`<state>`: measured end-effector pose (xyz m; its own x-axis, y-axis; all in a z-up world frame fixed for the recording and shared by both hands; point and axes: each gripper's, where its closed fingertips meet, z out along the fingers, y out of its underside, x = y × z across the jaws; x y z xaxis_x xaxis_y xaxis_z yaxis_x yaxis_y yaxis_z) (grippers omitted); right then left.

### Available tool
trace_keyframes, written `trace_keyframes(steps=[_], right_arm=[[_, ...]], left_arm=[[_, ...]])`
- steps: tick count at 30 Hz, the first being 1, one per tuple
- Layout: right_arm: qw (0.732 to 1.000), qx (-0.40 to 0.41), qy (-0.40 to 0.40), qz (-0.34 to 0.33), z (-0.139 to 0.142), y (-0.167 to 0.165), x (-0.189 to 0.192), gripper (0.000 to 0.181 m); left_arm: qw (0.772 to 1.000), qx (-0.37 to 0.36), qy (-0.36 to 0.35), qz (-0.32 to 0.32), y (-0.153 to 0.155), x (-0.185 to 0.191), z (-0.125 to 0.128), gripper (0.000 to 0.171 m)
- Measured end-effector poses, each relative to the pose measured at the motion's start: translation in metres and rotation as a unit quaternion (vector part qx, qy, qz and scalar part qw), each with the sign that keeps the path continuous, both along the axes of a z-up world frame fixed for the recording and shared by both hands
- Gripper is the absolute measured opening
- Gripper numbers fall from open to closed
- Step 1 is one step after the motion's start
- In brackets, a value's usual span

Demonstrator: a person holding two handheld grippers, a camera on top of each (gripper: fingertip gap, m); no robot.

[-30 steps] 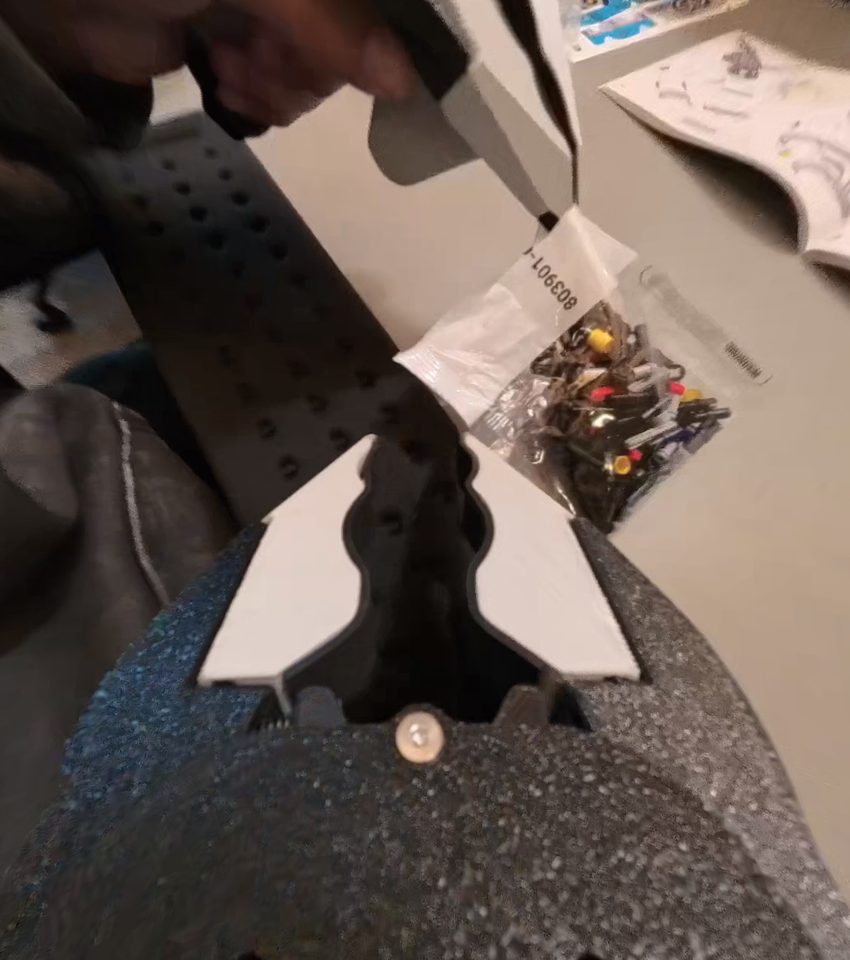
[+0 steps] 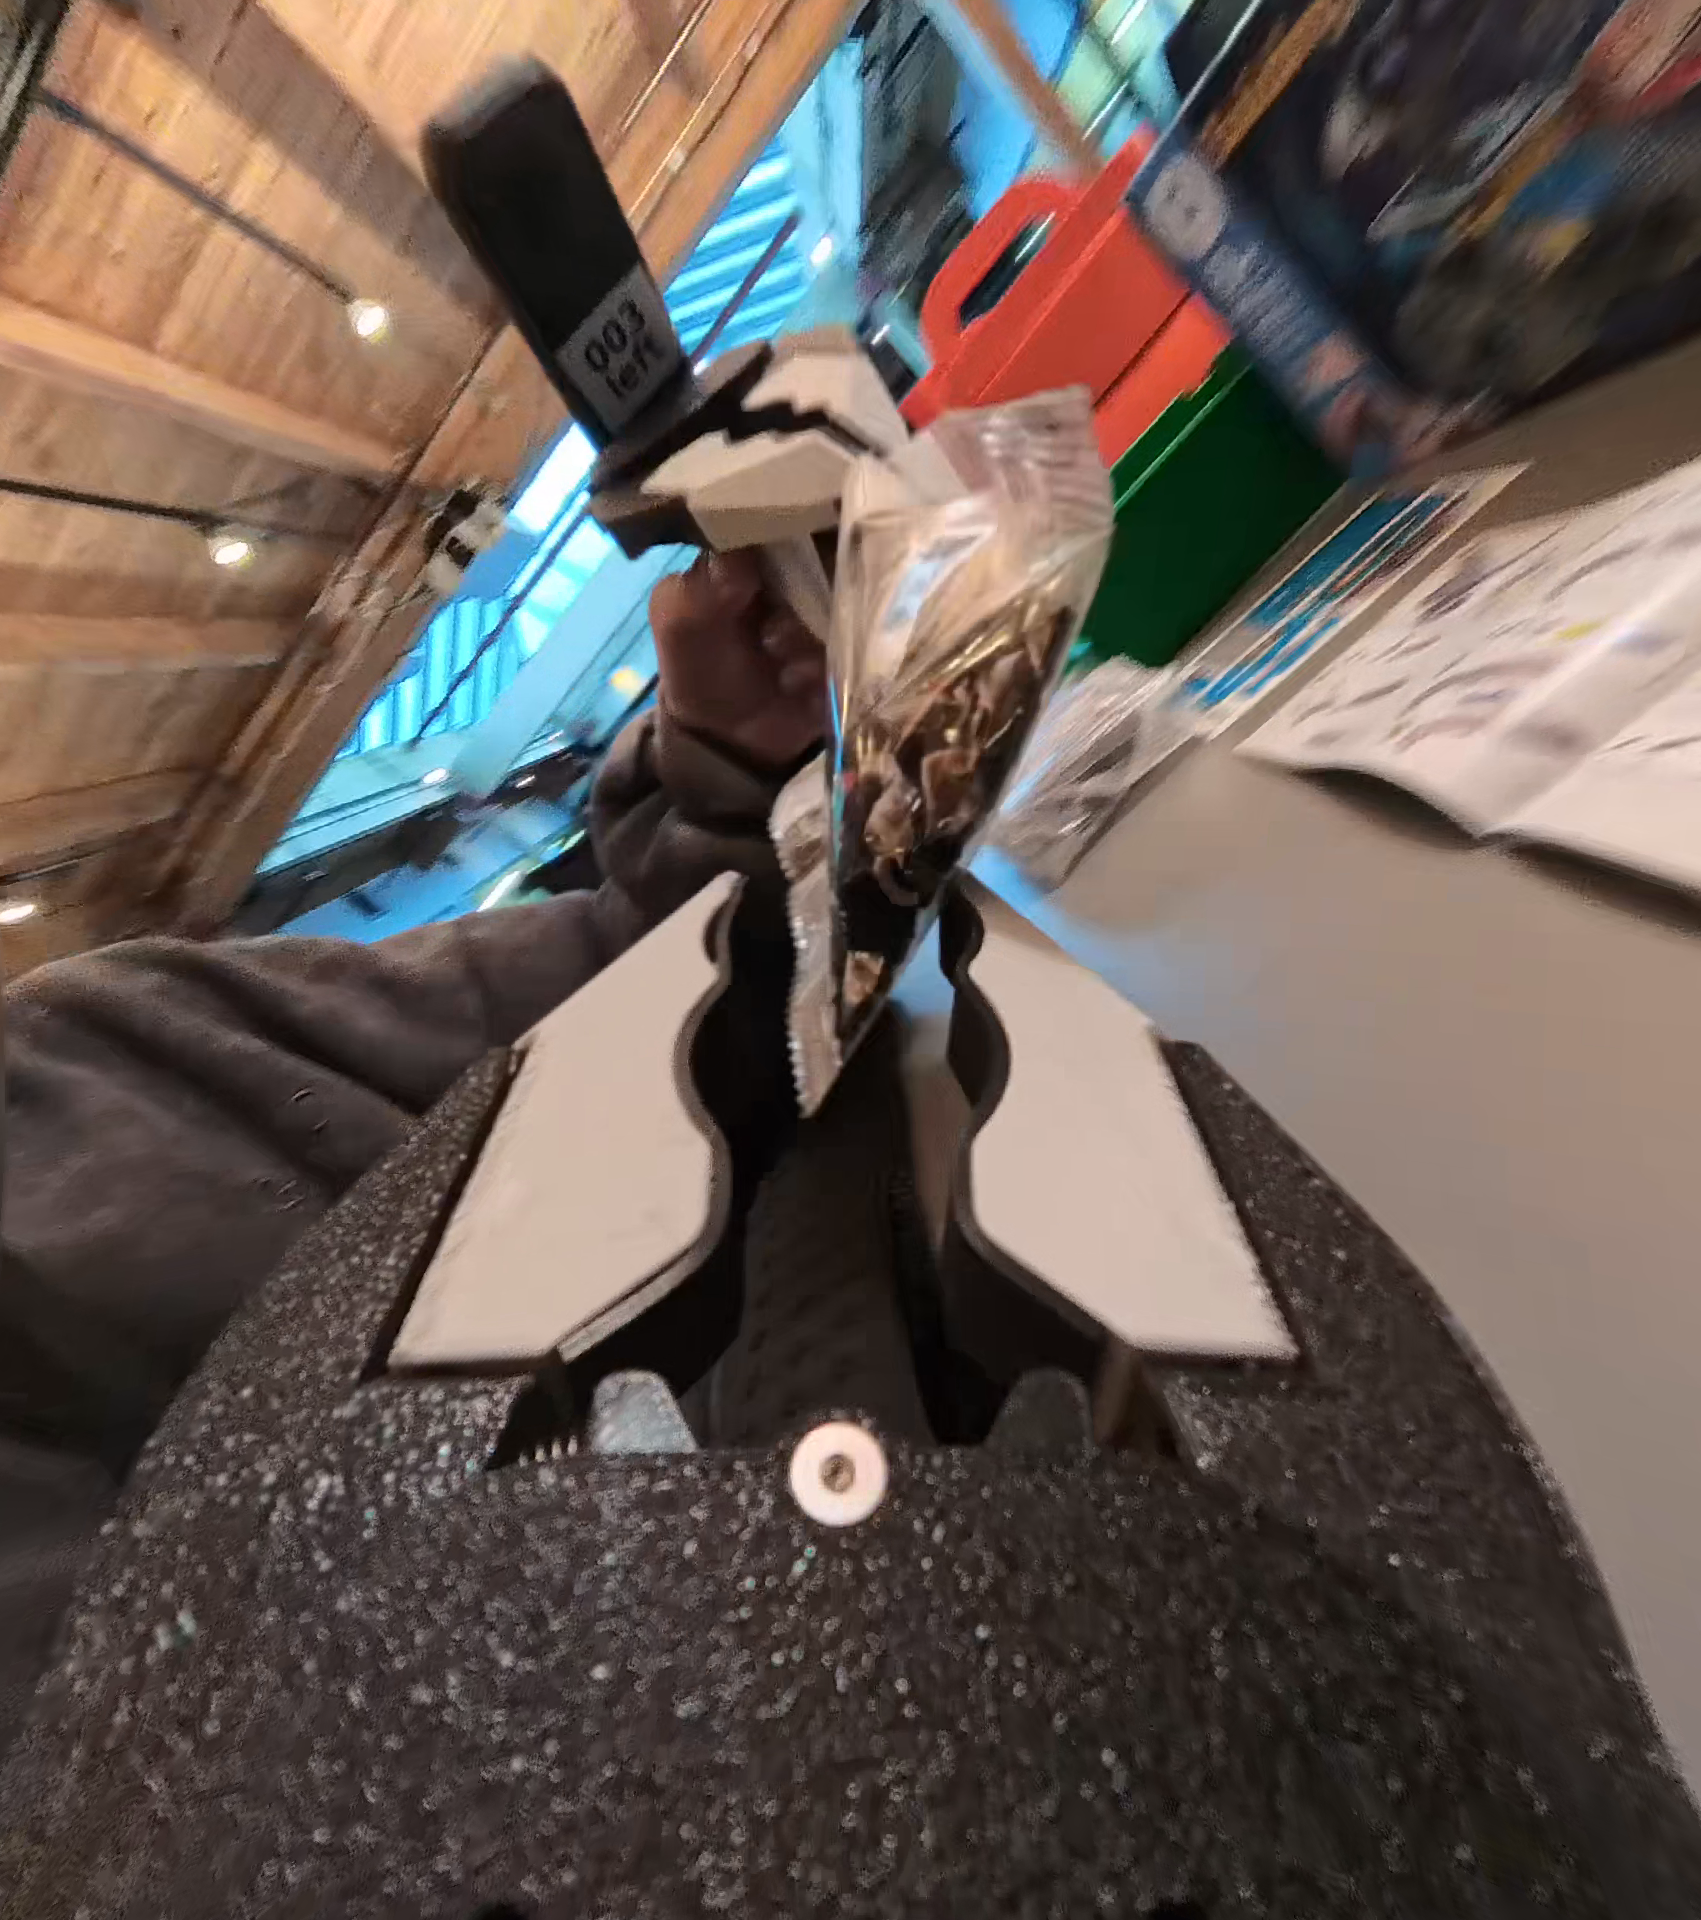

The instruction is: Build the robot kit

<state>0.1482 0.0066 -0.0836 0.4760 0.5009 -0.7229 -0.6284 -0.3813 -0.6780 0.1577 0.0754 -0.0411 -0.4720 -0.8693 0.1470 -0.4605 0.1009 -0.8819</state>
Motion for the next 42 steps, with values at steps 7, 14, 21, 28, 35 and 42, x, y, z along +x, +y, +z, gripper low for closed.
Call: trace_keyframes(steps=[7,14,21,28,35,42], right_arm=[[0.982,-0.107,-0.018,-0.153,-0.013,-0.036,0.108,0.035],[0.928,-0.215,-0.008,-0.304,-0.066,-0.062,0.212,0.031],[0.936,-0.165,0.133,-0.280,-0.068,-0.069,0.234,0.033],[0.929,-0.148,0.217,-0.262,-0.066,-0.068,0.241,0.030],[0.918,-0.136,0.244,-0.282,-0.063,-0.071,0.242,0.010],[0.904,-0.132,0.244,-0.326,-0.063,-0.075,0.253,0.016]], left_arm=[[0.995,-0.079,0.051,-0.026,-0.038,0.114,-0.027,0.000],[0.989,-0.124,0.066,-0.054,-0.064,0.210,-0.091,0.000],[0.978,-0.192,0.034,-0.072,-0.058,0.228,-0.110,0.002],[0.976,-0.179,0.014,-0.121,-0.057,0.213,-0.112,0.003],[0.980,-0.128,-0.010,-0.154,-0.064,0.204,-0.111,0.002],[0.984,-0.048,-0.015,-0.173,-0.071,0.201,-0.125,0.001]])
